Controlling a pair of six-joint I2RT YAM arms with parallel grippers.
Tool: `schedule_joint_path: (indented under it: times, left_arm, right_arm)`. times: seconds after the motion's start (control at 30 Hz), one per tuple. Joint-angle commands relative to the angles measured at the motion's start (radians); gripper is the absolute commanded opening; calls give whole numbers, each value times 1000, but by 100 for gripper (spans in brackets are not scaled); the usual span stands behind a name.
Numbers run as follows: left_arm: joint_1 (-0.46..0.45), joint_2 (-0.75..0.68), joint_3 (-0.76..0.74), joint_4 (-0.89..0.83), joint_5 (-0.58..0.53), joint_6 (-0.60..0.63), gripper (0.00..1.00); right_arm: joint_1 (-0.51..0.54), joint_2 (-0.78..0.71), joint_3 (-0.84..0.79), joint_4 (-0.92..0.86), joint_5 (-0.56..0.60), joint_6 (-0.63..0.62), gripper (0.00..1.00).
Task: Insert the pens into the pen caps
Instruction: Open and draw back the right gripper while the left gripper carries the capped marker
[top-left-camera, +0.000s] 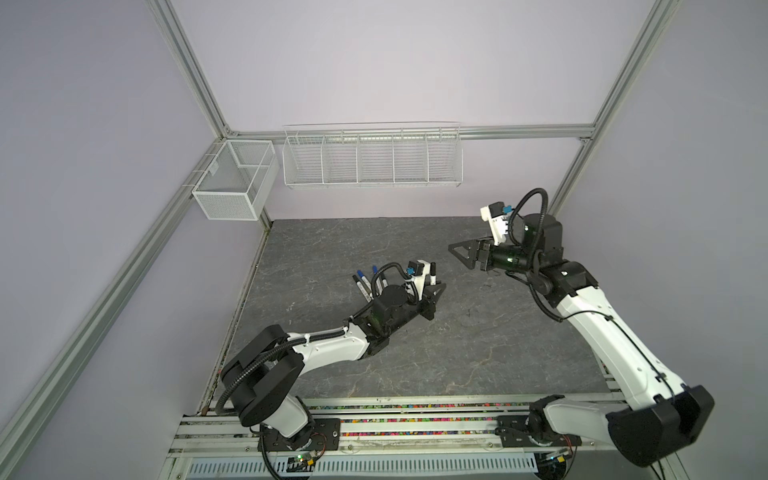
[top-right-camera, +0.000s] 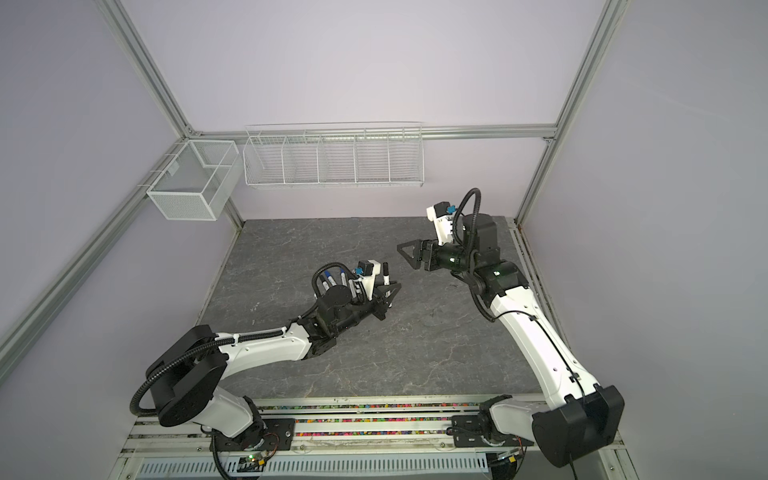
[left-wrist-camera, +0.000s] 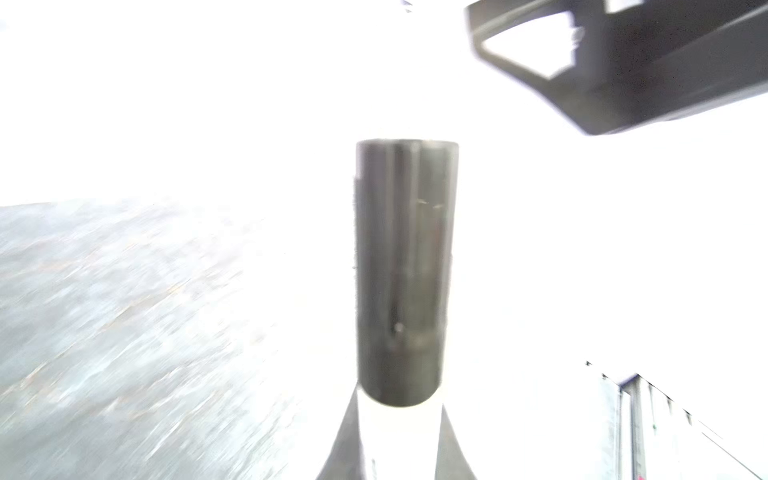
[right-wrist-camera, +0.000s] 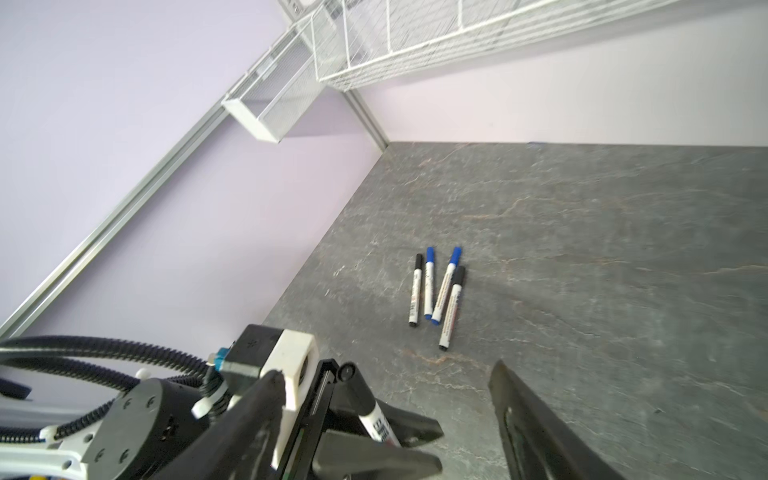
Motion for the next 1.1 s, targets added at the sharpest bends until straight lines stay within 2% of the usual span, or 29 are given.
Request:
schedule_joint_path:
  times: [0.0, 0.13, 0.23, 0.33, 0.5, 0.67, 0.83, 0.87, 1.07]
  left_arm:
    - [47, 4, -46, 119, -36, -118, 0]
    - [82, 43, -45, 48, -125, -188, 0]
    - [101, 88, 2, -91, -149, -243, 0]
    - [105, 137, 95, -292, -169, -243, 0]
    - [116, 209, 186, -451, -225, -287, 0]
    - [168, 276, 243, -544, -185, -382, 9]
    - [192, 357, 309, -621, -124, -406, 17]
    - [195, 376, 328, -647, -116, -411, 23]
    - [217, 456, 431, -773, -77, -417, 29]
  right_arm:
    - [-15, -2, -35, -11, 90, 34, 82]
    - [-18, 24, -44, -50, 78, 42, 82]
    - [-18, 47, -43, -73, 58, 47, 81]
    - [-19, 59, -44, -89, 53, 47, 81]
    - [-19, 57, -48, -100, 49, 34, 81]
    - [-19, 53, -52, -110, 55, 29, 81]
    - [-19, 52, -51, -118, 53, 21, 81]
    - [-19, 52, -50, -118, 55, 21, 81]
    - [-19, 52, -40, -130, 55, 11, 80]
